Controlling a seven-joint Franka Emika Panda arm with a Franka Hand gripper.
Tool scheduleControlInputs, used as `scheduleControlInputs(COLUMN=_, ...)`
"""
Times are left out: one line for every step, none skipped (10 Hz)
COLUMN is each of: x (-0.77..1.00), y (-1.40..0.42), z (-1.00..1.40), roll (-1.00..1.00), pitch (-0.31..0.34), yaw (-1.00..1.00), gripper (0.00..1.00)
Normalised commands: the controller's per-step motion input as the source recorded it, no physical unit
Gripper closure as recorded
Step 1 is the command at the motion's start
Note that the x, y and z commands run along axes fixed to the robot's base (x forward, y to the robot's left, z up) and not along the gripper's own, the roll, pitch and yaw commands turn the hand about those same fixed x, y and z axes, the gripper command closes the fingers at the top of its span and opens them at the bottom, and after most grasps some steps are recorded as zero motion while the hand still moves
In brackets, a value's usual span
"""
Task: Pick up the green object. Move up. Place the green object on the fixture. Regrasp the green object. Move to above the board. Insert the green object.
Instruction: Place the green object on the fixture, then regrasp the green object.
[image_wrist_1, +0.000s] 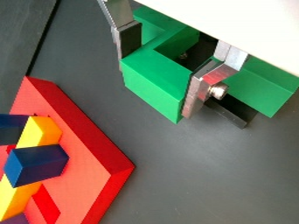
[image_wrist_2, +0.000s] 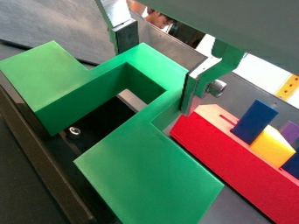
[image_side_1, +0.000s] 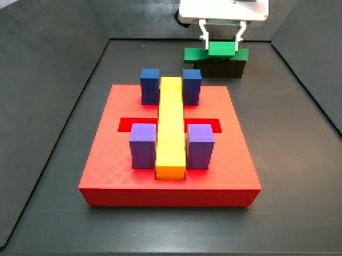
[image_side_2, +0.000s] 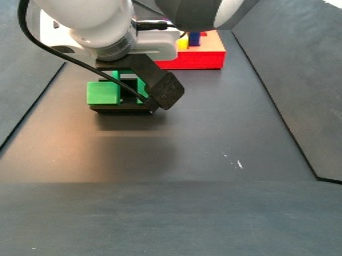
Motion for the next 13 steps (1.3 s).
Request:
scheduleControlInputs(x=0.00, y=-0.06, z=0.00, roll=0.05, pitch=0.000, yaw=0.00, gripper=1.00)
scheduleControlInputs(x=0.00, y=0.00, z=0.00, roll=0.00, pitch=0.000, yaw=0.00, gripper=0.00)
scheduleControlInputs(x=-0.04, y=0.00, z=0.30, roll=0.00, pitch=-0.020, yaw=0.08, gripper=0.00)
scheduleControlInputs(x=-0.07, y=0.00, z=0.42, roll=0.01, pitch=-0.069, yaw=0.07, gripper=0.00)
scheduleControlInputs(x=-0.08, y=0.00, z=0.43, roll=0.00, pitch=-0.091, yaw=0.06, gripper=0.00)
scheduleControlInputs(x=-0.11, y=0.00, z=0.44, roll=0.00, pitch=-0.100, yaw=0.04, gripper=0.00)
scheduleControlInputs(x=-0.11, y=0.00, z=0.48, roll=0.00, pitch=-0.120, yaw=0.03, gripper=0.00)
scheduleControlInputs(x=-0.11, y=0.00, z=0.46, roll=0.09, pitch=-0.154, yaw=0.03, gripper=0.00)
scheduleControlInputs(x=-0.11, y=0.00, z=0.35, roll=0.34, pitch=-0.166, yaw=0.03, gripper=0.00)
scheduleControlInputs(x=-0.06, y=0.00, z=0.23, roll=0.58, pitch=-0.149, yaw=0.05, gripper=0.00)
scheduleControlInputs(x=-0.03, y=0.00, z=0.11, roll=0.73, pitch=-0.123, yaw=0.08, gripper=0.00)
scheduleControlInputs(x=0.00, y=0.00, z=0.00, roll=0.84, pitch=-0.051, yaw=0.10, gripper=0.00)
scheduleControlInputs(x=0.00, y=0.04, z=0.00, roll=0.91, pitch=-0.003, yaw=0.10, gripper=0.00)
